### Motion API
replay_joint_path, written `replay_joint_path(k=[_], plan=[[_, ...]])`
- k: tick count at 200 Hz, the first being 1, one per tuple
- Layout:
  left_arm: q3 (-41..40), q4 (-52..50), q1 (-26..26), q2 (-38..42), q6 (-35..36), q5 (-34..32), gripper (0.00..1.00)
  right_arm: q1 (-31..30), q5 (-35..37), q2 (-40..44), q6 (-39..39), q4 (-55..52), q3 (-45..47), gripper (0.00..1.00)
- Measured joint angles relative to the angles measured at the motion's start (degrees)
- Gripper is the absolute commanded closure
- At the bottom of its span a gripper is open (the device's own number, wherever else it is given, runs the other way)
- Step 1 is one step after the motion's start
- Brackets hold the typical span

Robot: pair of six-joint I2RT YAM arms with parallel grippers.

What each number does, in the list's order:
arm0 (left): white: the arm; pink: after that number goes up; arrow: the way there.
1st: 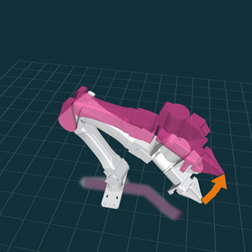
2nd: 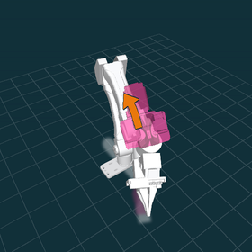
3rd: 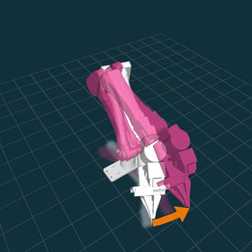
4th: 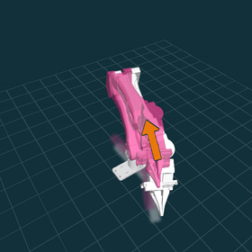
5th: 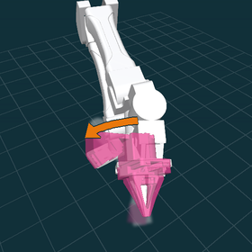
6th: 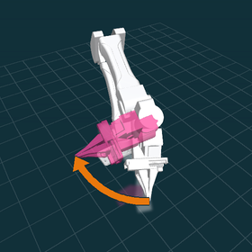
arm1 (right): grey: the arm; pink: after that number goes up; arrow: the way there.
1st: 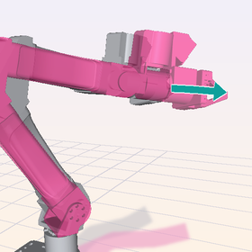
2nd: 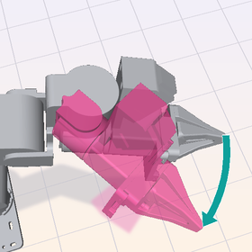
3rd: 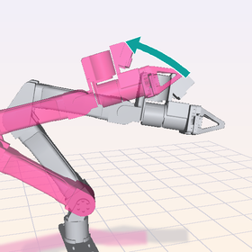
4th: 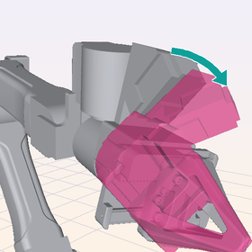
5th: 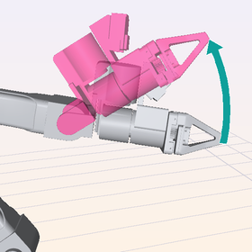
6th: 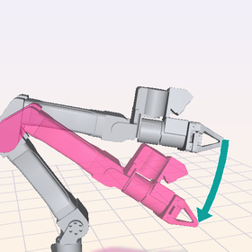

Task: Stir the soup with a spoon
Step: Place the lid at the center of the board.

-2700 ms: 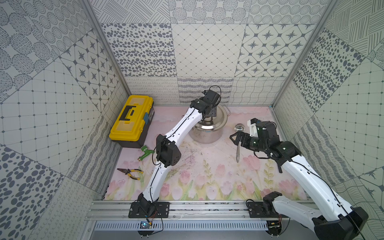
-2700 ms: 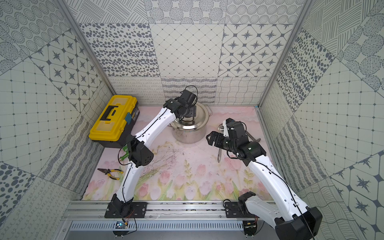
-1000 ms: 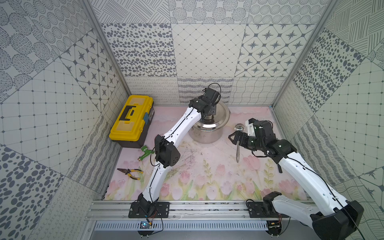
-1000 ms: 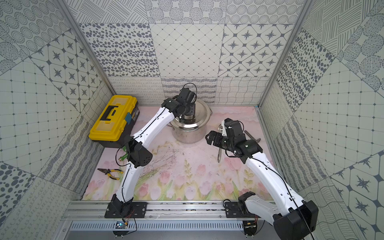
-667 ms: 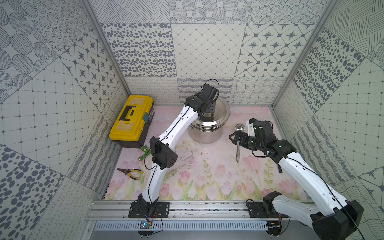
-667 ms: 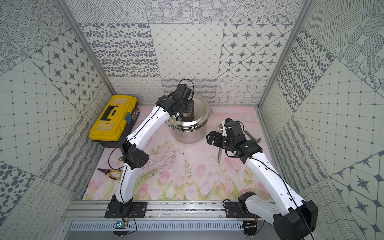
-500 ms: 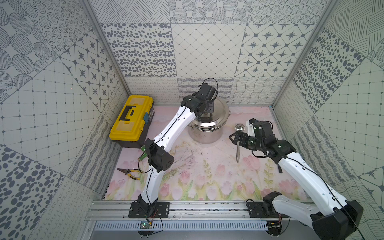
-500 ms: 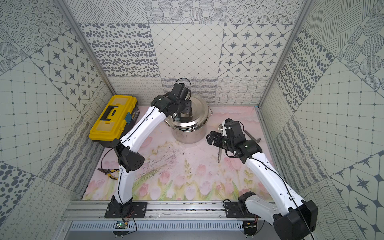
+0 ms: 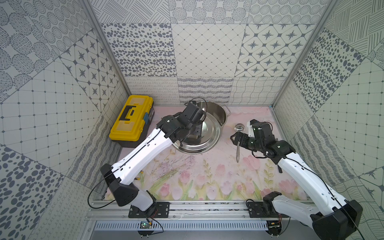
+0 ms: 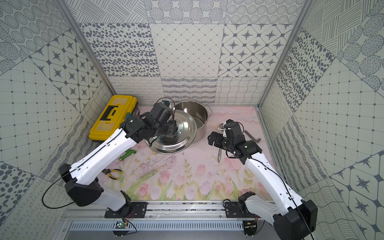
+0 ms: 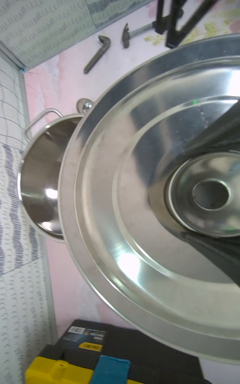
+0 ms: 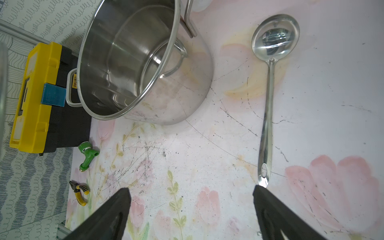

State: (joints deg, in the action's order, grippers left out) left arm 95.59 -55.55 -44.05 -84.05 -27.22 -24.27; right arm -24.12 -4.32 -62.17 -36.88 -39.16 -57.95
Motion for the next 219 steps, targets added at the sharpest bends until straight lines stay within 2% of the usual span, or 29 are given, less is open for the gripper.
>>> replay_joint_path(k=[42, 76, 102, 157, 219], plan=[[-19.02, -0.68, -6.23, 11.93, -7.96, -1.92, 0.89, 0.04, 0.5, -0.37, 0.15, -0.04, -0.81, 0.03], [-29.51, 1.44, -11.28, 14.1, -13.35, -2.21, 0.87, 0.04, 0.55, -1.38, 0.07, 0.11, -2.27, 0.03], [-35.36, 5.09, -13.22, 13.49, -16.13, -2.19, 0.86, 0.04, 0.55, -1.46, -0.24, 0.2, -2.49, 0.03], [-43.82, 14.99, -14.03, 10.58, -17.55, -2.58, 0.83, 0.04, 0.96, 0.13, -1.46, 0.15, -2.47, 0.03], [-45.07, 25.27, -14.12, 3.56, -16.72, -3.63, 0.84, 0.09, 0.96, 0.63, -2.21, 0.15, -2.47, 0.03]])
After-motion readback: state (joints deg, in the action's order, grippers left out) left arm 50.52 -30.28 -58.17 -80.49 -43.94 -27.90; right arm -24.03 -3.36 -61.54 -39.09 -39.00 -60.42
